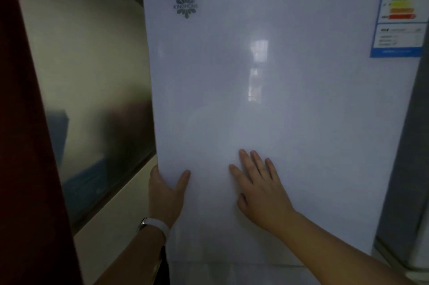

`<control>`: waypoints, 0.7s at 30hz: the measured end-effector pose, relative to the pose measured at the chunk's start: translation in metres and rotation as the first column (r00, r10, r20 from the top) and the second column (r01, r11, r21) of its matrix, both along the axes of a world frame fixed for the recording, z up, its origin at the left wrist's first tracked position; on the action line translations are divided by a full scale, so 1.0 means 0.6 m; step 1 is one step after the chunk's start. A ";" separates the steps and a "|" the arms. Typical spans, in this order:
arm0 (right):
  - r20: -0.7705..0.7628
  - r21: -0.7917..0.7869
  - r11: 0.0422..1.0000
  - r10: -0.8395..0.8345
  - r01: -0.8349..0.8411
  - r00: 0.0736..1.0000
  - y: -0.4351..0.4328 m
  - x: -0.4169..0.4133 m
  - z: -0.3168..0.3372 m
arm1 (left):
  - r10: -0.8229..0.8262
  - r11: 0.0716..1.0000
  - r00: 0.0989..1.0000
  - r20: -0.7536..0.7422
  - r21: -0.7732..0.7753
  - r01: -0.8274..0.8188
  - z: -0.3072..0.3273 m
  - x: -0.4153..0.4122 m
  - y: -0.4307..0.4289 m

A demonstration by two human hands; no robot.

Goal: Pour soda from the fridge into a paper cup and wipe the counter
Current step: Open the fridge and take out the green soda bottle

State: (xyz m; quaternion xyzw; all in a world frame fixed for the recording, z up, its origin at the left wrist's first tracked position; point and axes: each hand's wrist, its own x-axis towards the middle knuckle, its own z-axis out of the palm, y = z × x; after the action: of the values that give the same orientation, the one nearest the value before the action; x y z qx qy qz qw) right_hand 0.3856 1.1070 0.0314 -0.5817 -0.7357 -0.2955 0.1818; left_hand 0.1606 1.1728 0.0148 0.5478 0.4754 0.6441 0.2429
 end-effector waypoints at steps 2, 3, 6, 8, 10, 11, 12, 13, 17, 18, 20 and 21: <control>-0.012 0.010 1.000 0.005 -0.004 1.000 -0.013 -0.002 -0.001 | 0.009 1.000 1.000 -0.001 0.016 -0.009 -0.011 -0.002 -0.015; -0.018 0.015 1.000 0.005 -0.005 1.000 -0.021 -0.004 -0.002 | -0.001 1.000 1.000 0.009 0.012 0.000 -0.016 -0.004 -0.025; -0.058 0.017 1.000 0.001 0.000 0.998 -0.049 -0.017 -0.003 | -0.059 0.997 0.991 0.122 -0.036 0.064 -0.015 -0.018 -0.056; -0.094 -0.012 1.000 -0.007 0.006 0.996 -0.061 -0.025 -0.003 | -0.050 0.997 0.982 0.184 -0.045 0.059 0.003 -0.023 -0.069; -0.136 -0.039 0.999 -0.011 0.005 0.991 -0.079 -0.038 0.000 | -0.026 0.996 0.962 0.273 -0.076 0.049 0.026 -0.029 -0.079; -0.157 -0.054 0.999 -0.010 0.002 0.988 -0.088 -0.045 0.001 | -0.030 0.992 0.944 0.330 -0.104 0.068 0.040 -0.031 -0.088; -0.172 -0.069 0.998 -0.010 -0.002 0.985 -0.098 -0.052 0.000 | -0.031 0.987 0.924 0.381 -0.135 0.089 0.044 -0.035 -0.088; -0.182 -0.082 0.997 -0.005 -0.010 0.983 -0.109 -0.060 -0.001 | -0.060 0.982 0.914 0.402 -0.139 0.126 0.048 -0.040 -0.093; -0.145 -0.113 0.993 -0.001 -0.016 0.989 -0.150 -0.076 0.000 | -0.186 0.950 0.879 0.439 -0.147 0.274 0.035 -0.056 -0.107; -0.130 -0.127 0.992 0.001 -0.018 0.991 -0.159 -0.078 0.002 | -0.214 0.945 0.876 0.431 -0.135 0.298 0.032 -0.060 -0.110; -0.122 -0.155 0.988 0.004 -0.023 0.992 -0.178 -0.082 0.010 | -0.243 0.943 0.872 0.425 -0.106 0.315 0.030 -0.062 -0.127; -0.127 -0.161 0.987 0.007 -0.028 0.992 -0.187 -0.085 0.013 | -0.249 0.944 0.871 0.423 -0.093 0.316 0.030 -0.063 -0.137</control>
State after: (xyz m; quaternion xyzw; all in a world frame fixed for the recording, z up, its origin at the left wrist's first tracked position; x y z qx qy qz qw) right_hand 0.3346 0.9950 0.0390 -0.6056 -0.7495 -0.1957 0.1822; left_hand 0.1227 1.0908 0.0326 0.4449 0.3792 0.6607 0.4709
